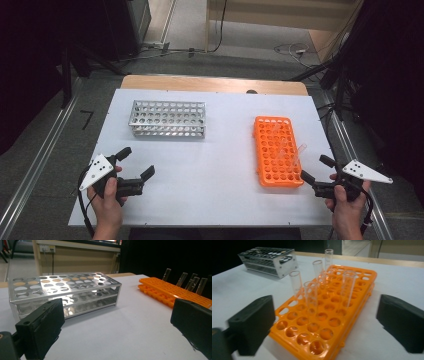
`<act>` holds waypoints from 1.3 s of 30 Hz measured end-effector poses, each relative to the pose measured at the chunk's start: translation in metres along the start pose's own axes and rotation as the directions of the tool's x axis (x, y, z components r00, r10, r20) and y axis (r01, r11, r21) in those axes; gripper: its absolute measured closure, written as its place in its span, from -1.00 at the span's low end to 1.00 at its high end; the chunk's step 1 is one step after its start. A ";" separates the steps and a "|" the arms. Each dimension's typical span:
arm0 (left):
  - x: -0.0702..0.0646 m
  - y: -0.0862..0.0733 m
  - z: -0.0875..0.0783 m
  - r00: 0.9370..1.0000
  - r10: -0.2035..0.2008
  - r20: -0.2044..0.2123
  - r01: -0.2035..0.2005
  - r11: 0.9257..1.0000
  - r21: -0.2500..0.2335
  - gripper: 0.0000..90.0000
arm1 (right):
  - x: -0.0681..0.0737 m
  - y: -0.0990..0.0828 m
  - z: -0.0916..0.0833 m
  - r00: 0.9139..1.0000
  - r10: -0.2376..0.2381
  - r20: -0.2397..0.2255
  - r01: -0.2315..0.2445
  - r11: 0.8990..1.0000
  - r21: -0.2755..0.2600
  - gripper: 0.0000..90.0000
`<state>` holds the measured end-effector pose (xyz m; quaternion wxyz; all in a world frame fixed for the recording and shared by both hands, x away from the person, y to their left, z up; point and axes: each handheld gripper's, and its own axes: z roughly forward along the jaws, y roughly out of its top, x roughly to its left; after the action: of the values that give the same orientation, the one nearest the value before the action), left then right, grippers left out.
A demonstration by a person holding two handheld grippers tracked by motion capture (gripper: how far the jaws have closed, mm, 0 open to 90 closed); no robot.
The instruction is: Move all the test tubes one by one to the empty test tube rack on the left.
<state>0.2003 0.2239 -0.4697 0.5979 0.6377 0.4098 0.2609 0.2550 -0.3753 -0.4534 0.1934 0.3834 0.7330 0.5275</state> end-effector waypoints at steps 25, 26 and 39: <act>-0.005 -0.001 0.004 1.000 -0.002 0.027 0.001 1.000 0.021 -1.00 | 0.015 -0.011 0.031 0.999 0.052 -0.011 -0.049 0.988 0.150 0.29; -0.006 -0.001 0.005 1.000 -0.002 0.028 0.002 1.000 0.020 -1.00 | 0.014 -0.012 0.036 0.999 0.039 0.010 -0.040 0.986 0.160 0.38; -0.009 -0.002 0.006 0.999 0.002 0.044 -0.003 0.999 0.034 -1.00 | 0.017 -0.017 0.047 0.998 -0.011 0.056 0.003 0.991 0.137 0.64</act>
<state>0.1996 0.2127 -0.4715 0.5955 0.6539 0.4000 0.2404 0.2709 -0.3358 -0.4839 0.1893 0.4080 0.7631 0.4640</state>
